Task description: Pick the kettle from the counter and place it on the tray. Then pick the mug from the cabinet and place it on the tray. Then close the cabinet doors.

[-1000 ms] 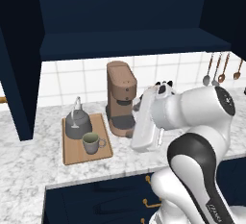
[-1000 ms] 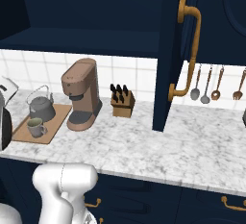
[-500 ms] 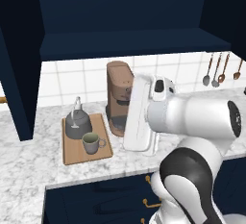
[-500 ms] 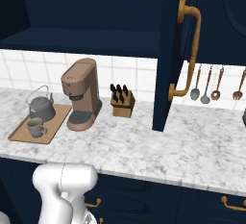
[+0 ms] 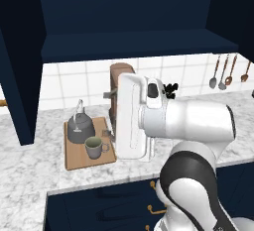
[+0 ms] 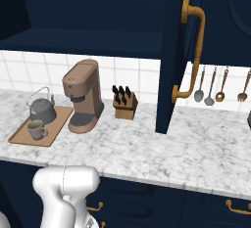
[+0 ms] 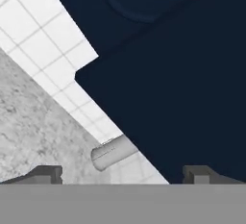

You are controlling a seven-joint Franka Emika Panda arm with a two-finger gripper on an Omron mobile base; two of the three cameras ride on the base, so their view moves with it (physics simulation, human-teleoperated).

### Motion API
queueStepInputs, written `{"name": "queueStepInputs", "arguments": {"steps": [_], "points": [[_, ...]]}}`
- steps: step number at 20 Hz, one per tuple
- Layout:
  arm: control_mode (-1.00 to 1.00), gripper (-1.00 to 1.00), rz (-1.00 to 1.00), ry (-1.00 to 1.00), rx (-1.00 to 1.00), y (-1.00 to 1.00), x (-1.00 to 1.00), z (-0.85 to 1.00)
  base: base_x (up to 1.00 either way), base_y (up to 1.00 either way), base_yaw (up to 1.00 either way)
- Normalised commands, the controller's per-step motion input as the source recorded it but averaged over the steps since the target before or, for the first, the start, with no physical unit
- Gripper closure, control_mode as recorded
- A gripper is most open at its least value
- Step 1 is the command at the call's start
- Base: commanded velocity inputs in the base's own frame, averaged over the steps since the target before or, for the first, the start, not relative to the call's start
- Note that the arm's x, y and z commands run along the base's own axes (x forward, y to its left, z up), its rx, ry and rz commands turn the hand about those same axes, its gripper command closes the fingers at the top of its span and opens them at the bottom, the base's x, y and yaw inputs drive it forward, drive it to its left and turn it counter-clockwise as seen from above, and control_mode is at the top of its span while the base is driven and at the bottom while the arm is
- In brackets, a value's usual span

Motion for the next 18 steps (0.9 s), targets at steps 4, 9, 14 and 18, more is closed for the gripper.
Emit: {"name": "queueStepInputs", "arguments": {"steps": [4, 9, 14, 18], "points": [[-1.00, -1.00, 0.24, -0.28, 0.00, 0.42, -0.10, 0.07, 0.00, 0.00, 0.00], [-1.00, -1.00, 0.15, -0.38, -0.05, 0.55, -0.42, 0.17, 0.00, 0.00, 0.00], [-1.00, -1.00, 0.09, -0.34, -0.10, 0.45, -0.55, 0.38, 0.00, 0.00, 0.00], [-1.00, -1.00, 0.01, -0.21, -0.16, 0.33, -0.58, 0.47, 0.00, 0.00, 0.00]]}}
